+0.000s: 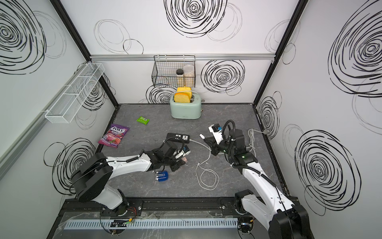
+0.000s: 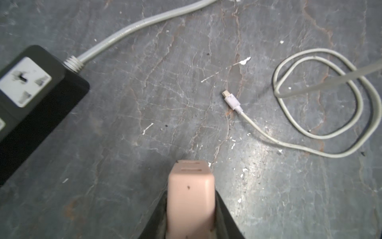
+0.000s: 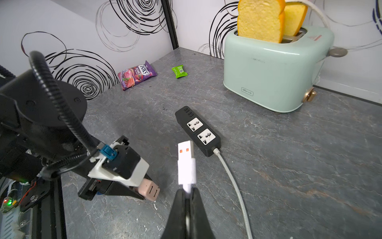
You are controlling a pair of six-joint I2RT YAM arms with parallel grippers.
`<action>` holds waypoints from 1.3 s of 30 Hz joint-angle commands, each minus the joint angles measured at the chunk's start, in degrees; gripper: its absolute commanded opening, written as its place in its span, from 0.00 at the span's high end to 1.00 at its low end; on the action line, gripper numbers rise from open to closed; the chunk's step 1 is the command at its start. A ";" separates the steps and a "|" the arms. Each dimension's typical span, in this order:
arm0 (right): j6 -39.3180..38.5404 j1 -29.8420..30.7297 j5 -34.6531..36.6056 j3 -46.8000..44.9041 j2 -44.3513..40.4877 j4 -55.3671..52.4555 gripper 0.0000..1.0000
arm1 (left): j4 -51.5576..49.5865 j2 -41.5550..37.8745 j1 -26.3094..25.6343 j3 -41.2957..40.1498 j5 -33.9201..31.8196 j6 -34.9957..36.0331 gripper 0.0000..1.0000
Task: Charge the electric shaver
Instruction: Place the plug at the center of the board, then pick up the plug from the center of the board.
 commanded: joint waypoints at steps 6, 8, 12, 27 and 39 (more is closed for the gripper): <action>-0.18 -0.71 0.68 -1.23 -1.52 0.15 1.00 | 8.60 2.09 -0.52 -1.86 -2.56 -4.85 0.43; -0.26 -0.71 0.51 -1.59 -1.68 0.74 1.00 | 9.82 2.23 -0.64 -2.94 -1.31 -4.26 0.39; -0.52 -0.94 0.60 -1.85 -1.96 1.00 1.00 | 15.69 1.30 -0.84 -7.08 0.23 -3.62 0.36; -1.14 -1.07 -0.01 -2.47 -2.41 1.67 1.00 | 28.70 1.68 0.27 -14.01 2.89 1.11 0.36; -1.41 -1.10 -0.64 -3.13 -2.58 1.15 1.00 | 29.97 4.23 3.96 -13.24 8.65 2.09 0.49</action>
